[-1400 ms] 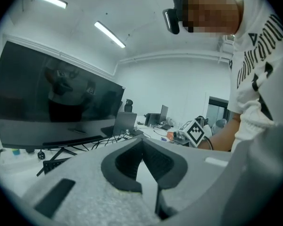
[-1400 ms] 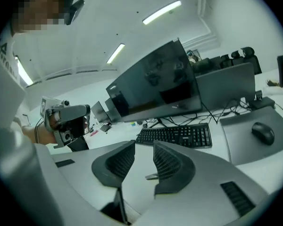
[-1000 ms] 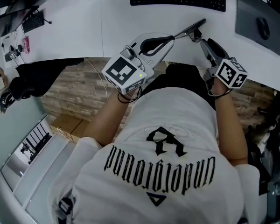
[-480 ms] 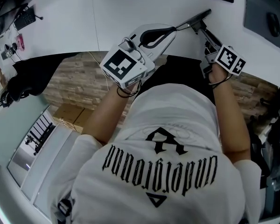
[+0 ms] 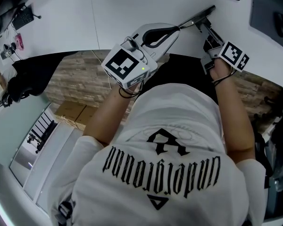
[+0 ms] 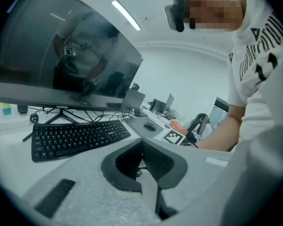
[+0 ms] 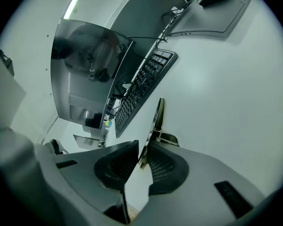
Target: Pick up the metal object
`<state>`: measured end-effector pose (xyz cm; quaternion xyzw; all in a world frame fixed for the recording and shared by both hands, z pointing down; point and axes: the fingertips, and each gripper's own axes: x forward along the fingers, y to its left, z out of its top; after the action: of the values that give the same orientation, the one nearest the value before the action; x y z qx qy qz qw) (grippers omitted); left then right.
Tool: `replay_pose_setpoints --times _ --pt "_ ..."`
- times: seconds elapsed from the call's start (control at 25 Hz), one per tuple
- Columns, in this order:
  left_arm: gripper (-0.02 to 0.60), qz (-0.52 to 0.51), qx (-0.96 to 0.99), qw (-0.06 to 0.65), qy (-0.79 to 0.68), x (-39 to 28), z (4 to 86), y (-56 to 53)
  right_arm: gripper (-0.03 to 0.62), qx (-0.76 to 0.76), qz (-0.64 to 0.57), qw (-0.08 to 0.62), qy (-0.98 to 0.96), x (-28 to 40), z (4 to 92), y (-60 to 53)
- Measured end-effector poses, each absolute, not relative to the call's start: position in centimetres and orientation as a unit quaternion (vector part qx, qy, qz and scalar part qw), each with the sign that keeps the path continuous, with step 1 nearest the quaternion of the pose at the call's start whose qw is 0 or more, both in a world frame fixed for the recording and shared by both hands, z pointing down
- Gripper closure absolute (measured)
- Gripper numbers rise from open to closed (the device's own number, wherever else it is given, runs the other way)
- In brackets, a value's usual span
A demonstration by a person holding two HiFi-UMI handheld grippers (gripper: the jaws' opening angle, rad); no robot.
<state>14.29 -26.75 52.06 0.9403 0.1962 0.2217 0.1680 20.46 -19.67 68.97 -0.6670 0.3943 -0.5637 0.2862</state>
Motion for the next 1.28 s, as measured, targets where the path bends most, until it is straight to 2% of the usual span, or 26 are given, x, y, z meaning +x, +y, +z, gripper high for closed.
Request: replay_pose_setpoints --times 0.4,0.8,1.28 --pt "0.566 0.220 0.942 0.175 0.185 13.6 52.2 -26.4 0.577 -0.654 -0.561 0.300 0.408 20.0 68.4 -19.8" --pt "0.568 0.212 0.947 0.170 0.173 12.3 51.3 -26.7 0.579 -0.656 -0.539 0.295 0.439 19.6 66.4 -20.3" --pt "0.567 0.179 0.961 0.140 0.156 9.4 47.2 -27.0 0.579 -0.683 -0.426 0.241 0.543 18.6 55.5 -21.0"
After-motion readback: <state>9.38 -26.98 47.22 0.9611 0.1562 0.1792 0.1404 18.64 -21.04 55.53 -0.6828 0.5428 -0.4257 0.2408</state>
